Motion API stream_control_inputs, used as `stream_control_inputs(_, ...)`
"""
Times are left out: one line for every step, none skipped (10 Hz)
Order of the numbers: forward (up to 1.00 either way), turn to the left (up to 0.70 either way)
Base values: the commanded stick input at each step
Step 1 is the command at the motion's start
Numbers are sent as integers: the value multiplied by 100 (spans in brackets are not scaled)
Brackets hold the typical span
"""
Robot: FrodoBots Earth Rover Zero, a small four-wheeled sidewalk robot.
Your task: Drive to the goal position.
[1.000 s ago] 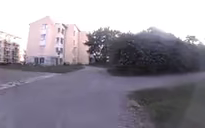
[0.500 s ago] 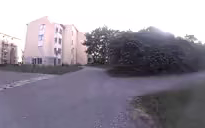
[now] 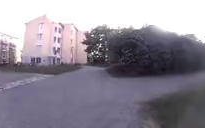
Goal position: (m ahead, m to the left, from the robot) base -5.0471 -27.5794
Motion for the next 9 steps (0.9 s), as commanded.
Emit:
stream_control_inputs(70,0)
stream_control_inputs(70,0)
stream_control_inputs(70,0)
stream_control_inputs(70,0)
stream_control_inputs(70,0)
stream_control_inputs(70,0)
stream_control_inputs(70,0)
stream_control_inputs(70,0)
stream_control_inputs(70,0)
